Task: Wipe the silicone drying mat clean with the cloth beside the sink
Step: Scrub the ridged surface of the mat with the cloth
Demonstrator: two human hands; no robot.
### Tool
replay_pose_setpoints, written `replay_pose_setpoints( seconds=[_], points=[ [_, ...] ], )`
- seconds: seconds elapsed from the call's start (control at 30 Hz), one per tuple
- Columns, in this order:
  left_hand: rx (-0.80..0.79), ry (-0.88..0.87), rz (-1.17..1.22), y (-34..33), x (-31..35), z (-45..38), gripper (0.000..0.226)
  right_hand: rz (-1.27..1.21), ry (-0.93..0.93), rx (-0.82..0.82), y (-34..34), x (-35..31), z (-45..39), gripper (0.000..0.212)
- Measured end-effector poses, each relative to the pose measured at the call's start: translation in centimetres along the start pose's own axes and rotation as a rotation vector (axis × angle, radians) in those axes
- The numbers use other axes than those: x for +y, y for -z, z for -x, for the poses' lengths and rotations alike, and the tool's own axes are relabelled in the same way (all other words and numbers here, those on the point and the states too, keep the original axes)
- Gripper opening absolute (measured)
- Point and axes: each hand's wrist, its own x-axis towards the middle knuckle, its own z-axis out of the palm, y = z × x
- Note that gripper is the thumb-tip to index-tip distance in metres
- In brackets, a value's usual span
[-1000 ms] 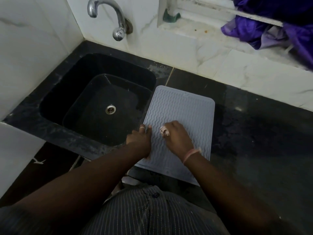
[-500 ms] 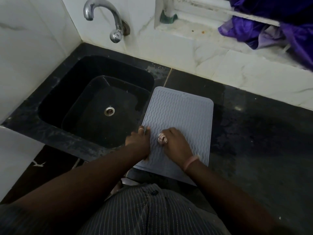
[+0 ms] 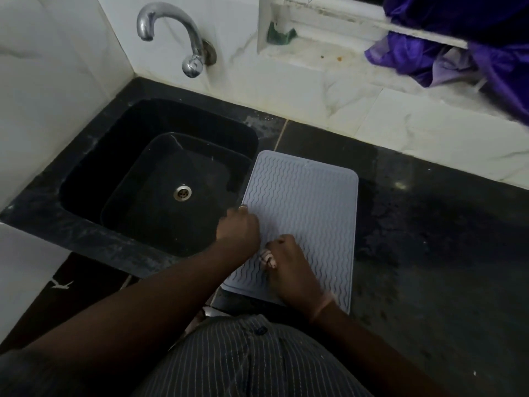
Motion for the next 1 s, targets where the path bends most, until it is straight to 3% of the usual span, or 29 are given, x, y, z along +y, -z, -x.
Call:
replay_pose_setpoints(
  seconds=[0.13, 0.4, 0.67, 0.77, 0.9, 1.0],
  points=[
    [0.008, -0.141, 0.082, -0.5, 0.2, -3.0, 0.066, 0.006, -0.027, 0.018, -0.7, 0.2, 0.2, 0.028],
    [-0.036, -0.172, -0.110, -0.1, 0.1, -5.3, 0.057, 0.065, -0.027, 0.045, 0.6, 1.9, -2.5, 0.034],
    [0.000, -0.197, -0.078, 0.0, -0.3, -5.5, 0.062, 0.186, -0.040, 0.075, 3.2, 4.4, -9.8, 0.034],
    [-0.012, -0.205, -0.101, 0.4, 0.0, -5.9, 0.054, 0.189, -0.060, 0.109, 3.4, 4.6, -11.0, 0.029],
    [-0.115, -0.127, -0.007, 2.0, 0.7, -7.5, 0.041, 0.193, -0.068, 0.131, 2.8, 3.9, -9.6, 0.025],
    [-0.129, -0.045, 0.077, 3.8, 0.6, -8.9, 0.043, 0.123, 0.030, 0.052, 2.2, 2.9, -6.2, 0.029]
  ],
)
